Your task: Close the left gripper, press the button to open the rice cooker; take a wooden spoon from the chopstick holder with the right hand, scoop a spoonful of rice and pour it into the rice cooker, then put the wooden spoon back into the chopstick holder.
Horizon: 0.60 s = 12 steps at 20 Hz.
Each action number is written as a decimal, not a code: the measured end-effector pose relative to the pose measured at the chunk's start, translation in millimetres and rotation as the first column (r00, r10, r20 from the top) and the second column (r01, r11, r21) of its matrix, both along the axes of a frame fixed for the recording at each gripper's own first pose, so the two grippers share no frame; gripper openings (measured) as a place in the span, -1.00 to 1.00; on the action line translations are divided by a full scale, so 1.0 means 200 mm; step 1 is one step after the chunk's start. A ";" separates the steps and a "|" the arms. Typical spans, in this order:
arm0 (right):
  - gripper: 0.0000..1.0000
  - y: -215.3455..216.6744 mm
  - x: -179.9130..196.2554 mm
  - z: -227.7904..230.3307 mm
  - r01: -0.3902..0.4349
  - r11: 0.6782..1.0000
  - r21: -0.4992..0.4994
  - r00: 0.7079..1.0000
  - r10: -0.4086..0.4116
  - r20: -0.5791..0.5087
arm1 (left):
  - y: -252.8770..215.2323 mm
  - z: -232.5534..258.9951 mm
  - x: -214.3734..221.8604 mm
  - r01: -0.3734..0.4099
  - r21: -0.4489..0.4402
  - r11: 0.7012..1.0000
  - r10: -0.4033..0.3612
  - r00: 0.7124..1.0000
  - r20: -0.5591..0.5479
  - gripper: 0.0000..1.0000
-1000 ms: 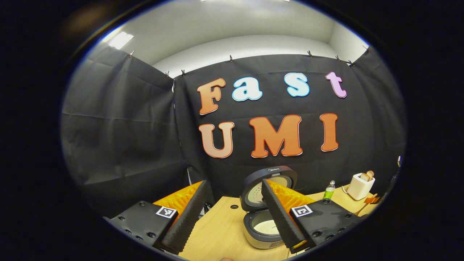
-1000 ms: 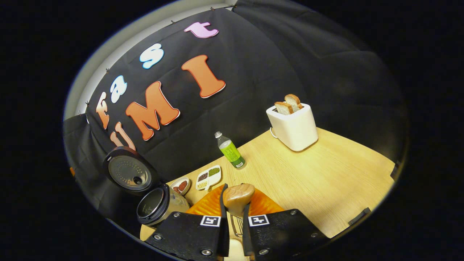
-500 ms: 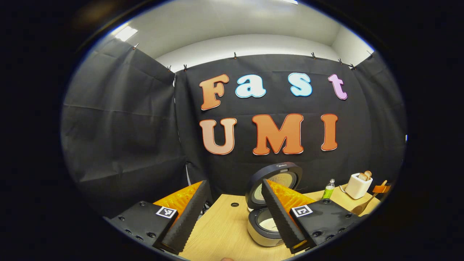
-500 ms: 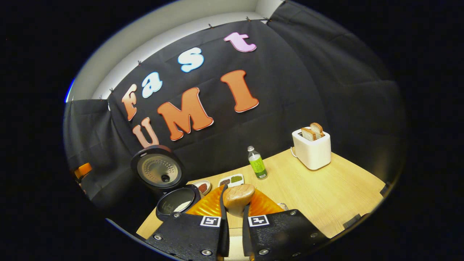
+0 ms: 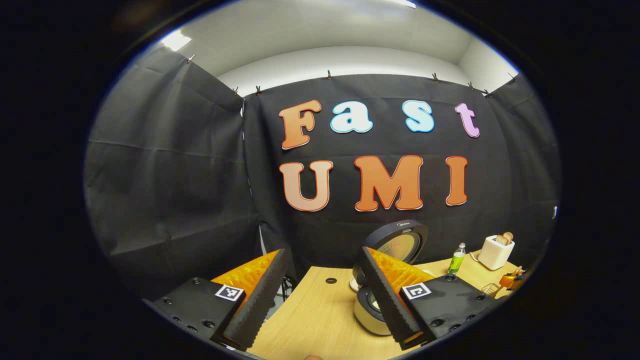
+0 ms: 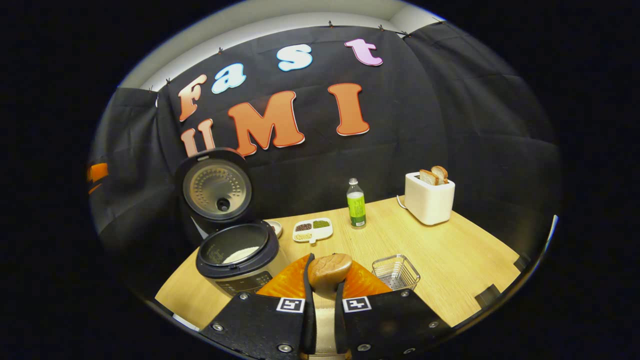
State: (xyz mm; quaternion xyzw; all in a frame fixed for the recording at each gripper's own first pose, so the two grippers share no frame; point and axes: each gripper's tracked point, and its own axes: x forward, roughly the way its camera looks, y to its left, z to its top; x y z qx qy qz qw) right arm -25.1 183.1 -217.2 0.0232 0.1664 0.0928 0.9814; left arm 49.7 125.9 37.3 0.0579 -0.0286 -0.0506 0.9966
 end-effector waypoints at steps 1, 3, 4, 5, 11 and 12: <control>-0.73 0.00 0.00 -0.06 0.023 1.000 -0.009 1.000 -0.023 -0.014 | 0.02 -0.01 0.01 -0.003 0.000 1.000 0.003 1.000 -0.006 1.00; -0.73 -0.01 0.00 -0.17 0.066 0.998 -0.025 0.997 -0.067 -0.038 | 0.05 -0.02 0.01 -0.006 0.004 1.000 0.006 1.000 -0.014 0.92; -0.72 -0.01 0.00 -0.21 0.083 0.996 -0.035 0.995 -0.084 -0.050 | 0.06 -0.01 0.02 -0.012 0.013 1.000 0.012 1.000 -0.013 0.92; -0.72 -0.02 0.00 -0.26 0.099 0.994 -0.049 0.993 -0.102 -0.059 | 0.08 -0.01 0.02 -0.019 0.022 1.000 0.019 1.000 -0.010 0.92; -0.72 0.02 0.01 -0.31 0.181 0.981 -0.073 0.980 -0.186 -0.072 | 0.14 -0.04 0.01 -0.047 0.042 0.998 0.047 0.999 -0.014 0.91; -0.72 0.04 0.01 -0.31 0.183 0.980 -0.071 0.979 -0.188 -0.073 | 0.14 -0.06 0.01 -0.049 0.039 0.998 0.050 0.999 -0.019 0.90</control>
